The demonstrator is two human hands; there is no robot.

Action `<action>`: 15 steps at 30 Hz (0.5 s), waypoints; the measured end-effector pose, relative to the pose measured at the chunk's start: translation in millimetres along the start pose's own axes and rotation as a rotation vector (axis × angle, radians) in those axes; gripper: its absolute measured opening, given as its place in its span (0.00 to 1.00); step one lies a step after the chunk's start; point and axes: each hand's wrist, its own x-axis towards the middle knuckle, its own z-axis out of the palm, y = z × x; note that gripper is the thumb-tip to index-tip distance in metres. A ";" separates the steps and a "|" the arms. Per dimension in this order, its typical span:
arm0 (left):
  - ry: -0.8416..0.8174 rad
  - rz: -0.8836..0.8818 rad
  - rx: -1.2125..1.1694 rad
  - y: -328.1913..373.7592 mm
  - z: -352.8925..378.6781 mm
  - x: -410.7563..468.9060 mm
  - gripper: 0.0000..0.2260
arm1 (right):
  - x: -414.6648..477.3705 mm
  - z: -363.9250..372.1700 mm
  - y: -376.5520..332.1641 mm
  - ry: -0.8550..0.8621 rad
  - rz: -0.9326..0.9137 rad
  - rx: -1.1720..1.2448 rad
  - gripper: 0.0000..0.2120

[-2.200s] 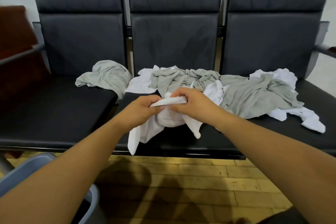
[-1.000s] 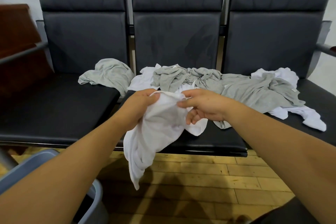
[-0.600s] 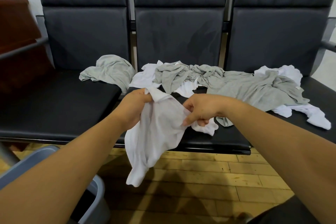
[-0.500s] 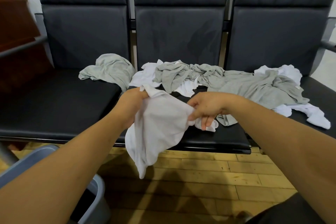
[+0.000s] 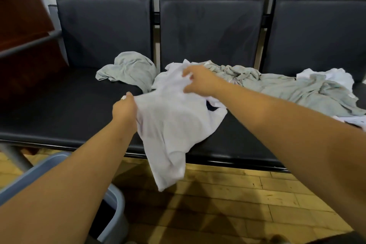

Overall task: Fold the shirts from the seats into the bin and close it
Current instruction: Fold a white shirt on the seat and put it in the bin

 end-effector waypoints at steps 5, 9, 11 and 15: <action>-0.031 -0.002 0.138 -15.8 -19.2 26.7 0.22 | -26.1 41.6 84.4 -0.222 0.442 -0.213 0.24; -0.058 -0.062 0.117 -19.9 -25.6 31.2 0.24 | -30.8 54.1 116.2 0.045 0.536 -0.009 0.26; -0.063 -0.080 0.060 -24.7 -27.7 34.9 0.24 | -28.8 61.7 115.6 0.029 0.505 0.059 0.27; -0.095 -0.091 0.031 -27.0 -28.2 29.7 0.21 | -26.7 70.4 111.6 -0.103 0.486 0.016 0.12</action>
